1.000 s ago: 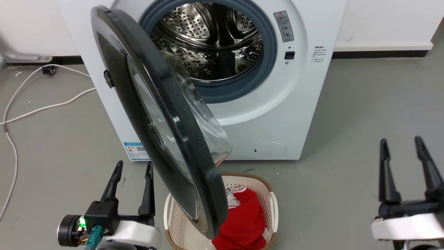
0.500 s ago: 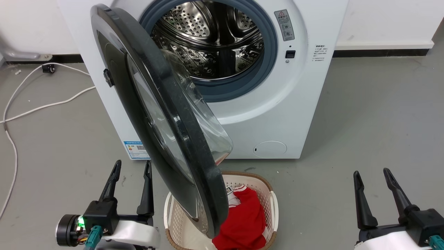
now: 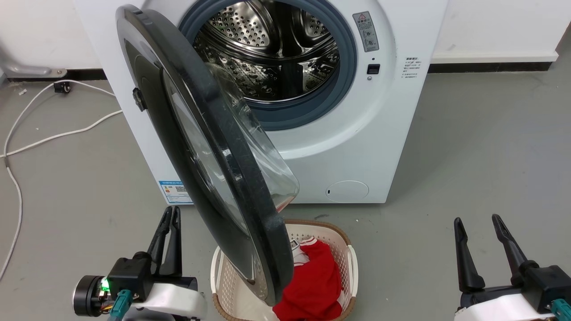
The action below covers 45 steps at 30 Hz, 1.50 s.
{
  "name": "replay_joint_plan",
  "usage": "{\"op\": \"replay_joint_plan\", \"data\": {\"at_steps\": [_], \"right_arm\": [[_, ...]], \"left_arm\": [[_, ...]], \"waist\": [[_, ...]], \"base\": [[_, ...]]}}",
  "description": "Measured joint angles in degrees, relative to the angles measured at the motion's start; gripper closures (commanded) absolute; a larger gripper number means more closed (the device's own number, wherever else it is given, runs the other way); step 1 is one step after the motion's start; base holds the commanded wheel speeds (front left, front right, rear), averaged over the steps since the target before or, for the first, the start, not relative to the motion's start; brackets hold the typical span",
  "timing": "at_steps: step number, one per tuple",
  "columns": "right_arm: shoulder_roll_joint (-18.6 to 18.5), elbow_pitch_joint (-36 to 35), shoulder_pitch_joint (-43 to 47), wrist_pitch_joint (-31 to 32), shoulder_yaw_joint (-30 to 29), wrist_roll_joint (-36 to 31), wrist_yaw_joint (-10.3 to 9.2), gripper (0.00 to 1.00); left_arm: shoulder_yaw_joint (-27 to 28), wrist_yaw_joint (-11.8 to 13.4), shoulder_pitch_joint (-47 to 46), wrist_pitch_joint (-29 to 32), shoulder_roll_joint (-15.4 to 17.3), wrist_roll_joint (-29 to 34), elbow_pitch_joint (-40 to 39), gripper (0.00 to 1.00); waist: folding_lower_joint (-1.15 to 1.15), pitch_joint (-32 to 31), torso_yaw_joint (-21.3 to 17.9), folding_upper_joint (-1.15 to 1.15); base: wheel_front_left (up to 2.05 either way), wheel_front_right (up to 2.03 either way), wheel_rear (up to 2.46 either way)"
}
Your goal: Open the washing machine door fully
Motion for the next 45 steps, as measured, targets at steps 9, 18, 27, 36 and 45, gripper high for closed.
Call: {"op": "replay_joint_plan", "data": {"at_steps": [9, 18, 27, 36, 45], "right_arm": [[0.0, 0.2, -0.1, -0.3, 0.0, 0.2, 0.00, 0.00], [0.0, 0.4, -0.3, -0.2, -0.2, 0.4, 0.00, 0.00], [0.0, 0.7, -0.4, -0.1, -0.1, 0.8, 0.00, 0.00], [0.0, 1.1, -0.3, 0.1, -0.1, 1.2, 0.00, 0.00], [0.0, 1.2, -0.1, 0.4, 0.2, 1.3, 0.00, 0.00]], "left_arm": [[0.2, 0.2, -0.4, 0.0, 0.0, -0.4, -1.8, 1.00], [0.3, 1.1, -3.6, 0.0, 0.0, 0.4, -12.5, 1.00], [-5.2, 1.2, -7.7, 0.0, 0.0, 2.4, -28.8, 1.00], [-17.4, -1.8, -6.4, 0.0, 0.0, 0.6, -31.7, 1.00], [-29.6, -3.8, 0.4, 4.4, 1.6, -4.1, -19.3, 1.00]], "waist": [[0.00, 0.0, 0.1, 0.00], [0.00, 0.1, 0.3, 0.00], [0.00, 0.3, 0.1, 0.00], [0.00, 0.0, -0.3, 0.00], [0.00, -0.4, -0.6, 0.00]], "base": [[0.00, 0.00, 0.00], [0.00, 0.00, 0.00], [0.00, 0.00, 0.00], [0.00, 0.00, 0.00], [0.00, 0.00, 0.00]]}}
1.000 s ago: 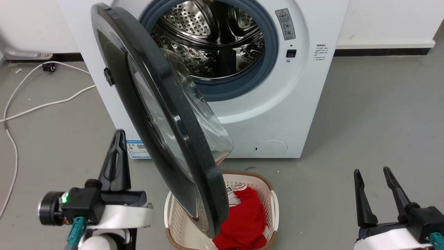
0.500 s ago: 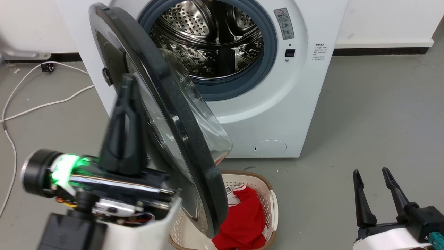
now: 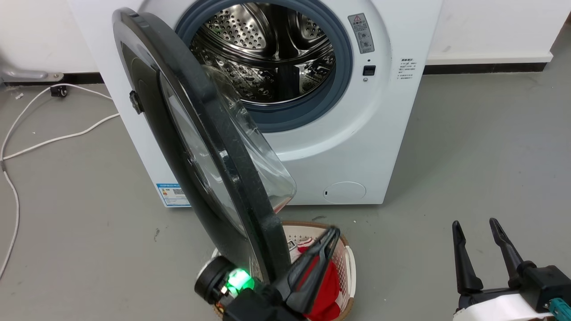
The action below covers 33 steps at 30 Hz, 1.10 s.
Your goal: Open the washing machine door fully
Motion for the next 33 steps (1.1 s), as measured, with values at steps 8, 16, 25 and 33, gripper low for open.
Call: {"op": "replay_joint_plan", "data": {"at_steps": [8, 16, 25, 33], "right_arm": [[0.0, 0.1, 0.1, 0.4, 0.2, 0.3, 0.00, 0.00], [0.0, 0.3, 0.1, 0.7, 0.6, 0.7, 0.00, 0.00], [0.0, 0.7, -0.2, 1.0, 1.0, 0.7, 0.00, 0.00], [0.0, 1.1, -0.2, 1.1, 1.5, 1.8, 0.00, 0.00]], "left_arm": [[0.0, 3.0, 4.8, 0.1, 1.0, 0.7, 7.3, 1.00], [0.8, 4.0, 2.3, -1.1, 0.1, -0.4, 13.2, 1.00], [1.2, 5.0, -3.4, -2.4, -0.8, -1.8, 19.1, 1.00], [1.7, 7.5, -4.1, -2.8, -1.4, -3.8, 22.2, 1.00]], "waist": [[0.00, 0.3, -0.1, 0.00], [-0.01, 1.0, 0.4, 0.00], [-0.01, 1.4, -0.5, 0.00], [-0.01, 1.7, -1.0, 0.00]], "base": [[0.00, 0.00, 0.00], [0.00, 0.00, 0.00], [0.00, 0.00, 0.00], [0.00, 0.00, 0.00]]}}
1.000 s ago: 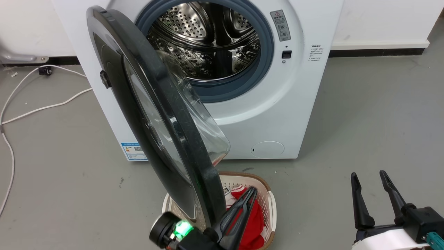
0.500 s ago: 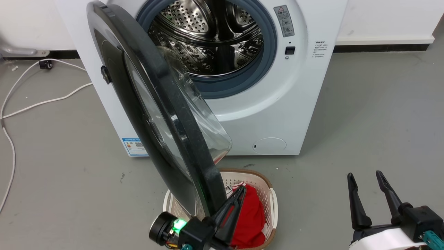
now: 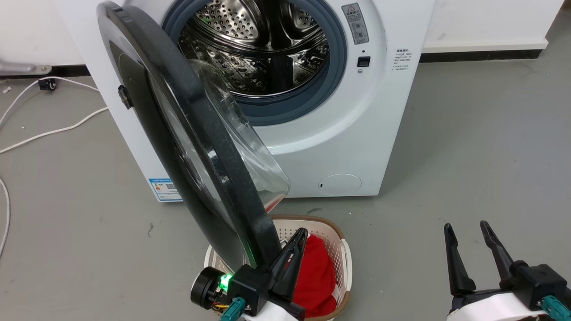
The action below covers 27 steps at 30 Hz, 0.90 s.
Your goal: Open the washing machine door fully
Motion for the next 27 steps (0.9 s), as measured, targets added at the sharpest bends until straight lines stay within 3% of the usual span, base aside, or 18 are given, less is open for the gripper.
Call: {"op": "replay_joint_plan", "data": {"at_steps": [14, 27], "right_arm": [[0.0, 0.0, 0.2, 0.5, -0.4, 0.0, 0.00, 0.00], [0.0, -0.6, 0.7, 0.6, -1.1, 0.1, 0.00, 0.00]], "left_arm": [[1.4, 3.8, 5.3, -0.9, 1.7, 0.0, -5.3, 1.00], [4.4, 8.1, 12.1, -0.4, 3.7, -1.2, -12.0, 1.00]], "waist": [[0.00, -0.3, 2.4, 0.00], [0.00, -0.7, 9.9, 0.00]], "base": [[0.00, 0.00, 0.00], [0.00, 0.00, 0.00]]}}
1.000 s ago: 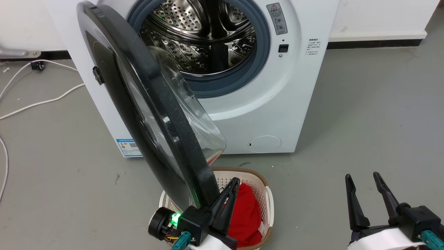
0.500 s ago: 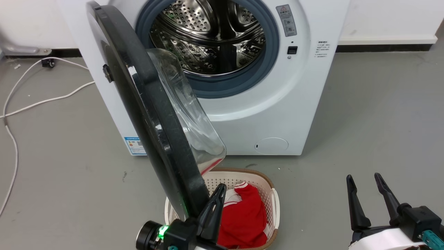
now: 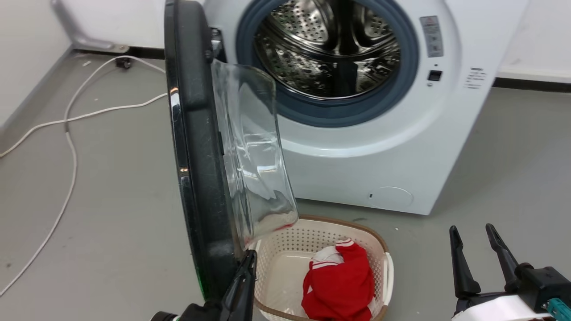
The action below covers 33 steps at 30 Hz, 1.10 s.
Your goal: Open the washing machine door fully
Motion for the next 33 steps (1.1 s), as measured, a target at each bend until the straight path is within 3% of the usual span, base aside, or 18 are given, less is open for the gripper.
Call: {"op": "replay_joint_plan", "data": {"at_steps": [12, 23, 33], "right_arm": [[0.0, -0.4, 0.2, 0.5, 0.5, -0.1, 0.00, 0.00], [0.0, -0.9, 0.1, 1.0, 0.6, -0.4, 0.00, 0.00], [0.0, -1.6, -1.1, 1.5, 0.3, -1.0, 0.00, 0.00]], "left_arm": [[7.5, 1.9, 1.1, -0.6, 3.1, -3.3, 0.2, 1.00], [18.9, 3.0, -1.8, -1.1, 5.9, -7.3, 3.7, 1.00], [27.2, 0.9, -8.0, -1.3, 10.8, -9.0, 10.9, 1.00]], "waist": [[0.00, 0.1, 6.9, 0.00], [0.00, 1.3, 6.4, 0.00], [0.01, 3.9, 5.4, 0.00]], "base": [[0.00, 0.00, 0.00], [0.00, 0.00, 0.00], [0.00, 0.00, 0.00]]}}
